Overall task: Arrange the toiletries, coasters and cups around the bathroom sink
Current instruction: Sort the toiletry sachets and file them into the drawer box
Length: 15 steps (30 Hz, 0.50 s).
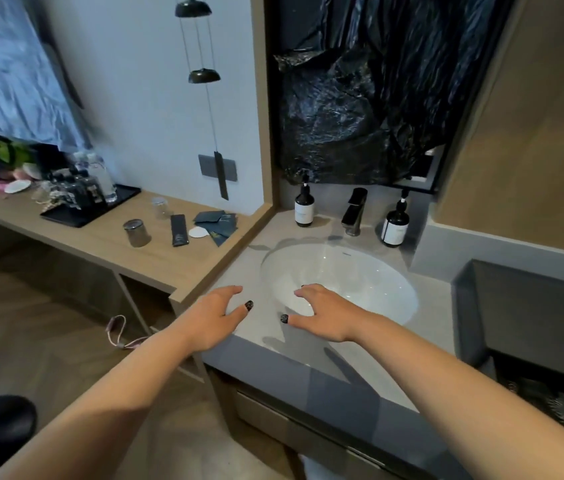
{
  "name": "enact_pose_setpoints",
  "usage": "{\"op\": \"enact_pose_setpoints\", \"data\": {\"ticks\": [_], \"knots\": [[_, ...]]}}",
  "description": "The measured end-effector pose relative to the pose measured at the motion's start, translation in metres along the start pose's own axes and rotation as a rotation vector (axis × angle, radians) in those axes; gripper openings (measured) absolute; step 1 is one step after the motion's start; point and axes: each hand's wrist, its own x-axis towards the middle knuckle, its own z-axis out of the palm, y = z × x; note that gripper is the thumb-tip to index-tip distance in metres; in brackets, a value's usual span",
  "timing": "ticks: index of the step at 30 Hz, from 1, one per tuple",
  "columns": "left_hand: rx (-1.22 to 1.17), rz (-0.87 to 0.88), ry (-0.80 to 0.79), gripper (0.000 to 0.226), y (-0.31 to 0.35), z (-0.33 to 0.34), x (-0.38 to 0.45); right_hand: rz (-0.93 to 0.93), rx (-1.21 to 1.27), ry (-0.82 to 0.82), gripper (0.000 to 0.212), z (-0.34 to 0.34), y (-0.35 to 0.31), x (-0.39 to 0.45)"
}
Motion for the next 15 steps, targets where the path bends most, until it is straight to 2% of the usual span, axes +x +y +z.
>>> {"op": "enact_pose_setpoints", "data": {"ticks": [8, 15], "knots": [[-0.069, -0.064, 0.023, 0.055, -0.061, -0.041, 0.007, -0.008, 0.039, -0.006, 0.07, 0.007, -0.06, 0.068], [-0.157, -0.13, 0.004, 0.053, -0.101, -0.053, 0.053, -0.022, 0.058, -0.001, 0.062, 0.0, -0.086, 0.138]]}}
